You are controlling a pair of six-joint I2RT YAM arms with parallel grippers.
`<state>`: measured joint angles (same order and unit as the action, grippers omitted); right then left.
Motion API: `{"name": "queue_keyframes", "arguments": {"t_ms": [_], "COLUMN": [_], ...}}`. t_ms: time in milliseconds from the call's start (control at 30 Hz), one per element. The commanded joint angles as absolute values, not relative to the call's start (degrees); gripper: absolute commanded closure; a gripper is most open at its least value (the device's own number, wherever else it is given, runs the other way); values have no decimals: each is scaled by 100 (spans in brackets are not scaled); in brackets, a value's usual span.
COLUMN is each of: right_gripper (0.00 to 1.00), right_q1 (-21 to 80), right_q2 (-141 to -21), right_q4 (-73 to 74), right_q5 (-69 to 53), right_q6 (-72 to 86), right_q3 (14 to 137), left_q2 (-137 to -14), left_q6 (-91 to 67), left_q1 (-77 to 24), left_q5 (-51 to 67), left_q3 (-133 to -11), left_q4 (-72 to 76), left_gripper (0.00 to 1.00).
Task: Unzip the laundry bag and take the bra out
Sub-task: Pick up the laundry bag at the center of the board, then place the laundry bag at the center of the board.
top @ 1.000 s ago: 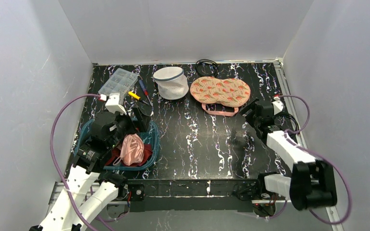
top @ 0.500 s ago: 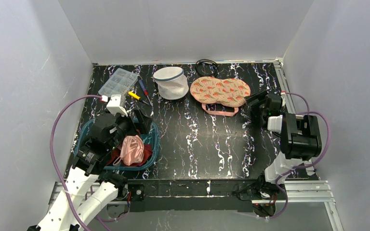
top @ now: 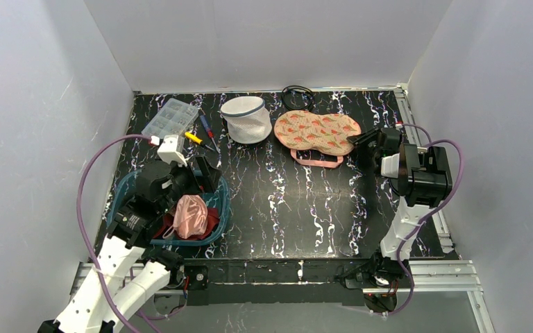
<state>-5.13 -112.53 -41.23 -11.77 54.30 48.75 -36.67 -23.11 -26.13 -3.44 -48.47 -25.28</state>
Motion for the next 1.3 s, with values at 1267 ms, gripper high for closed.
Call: {"name": "queue_keyframes", "arguments": {"t_ms": [1267], "right_gripper": [99], "right_q1": [2681], "right_q2": [-3055], "right_q4": [666], "right_q5": [969], "right_q6": [6681], "right_q3": [1044], "left_q2": [-5272], "left_q6": [-4293], "left_q1": [-7270], "left_q5": [-2945], "left_q3": [-4404], "left_q4": [-1883], "left_gripper": [9]}}
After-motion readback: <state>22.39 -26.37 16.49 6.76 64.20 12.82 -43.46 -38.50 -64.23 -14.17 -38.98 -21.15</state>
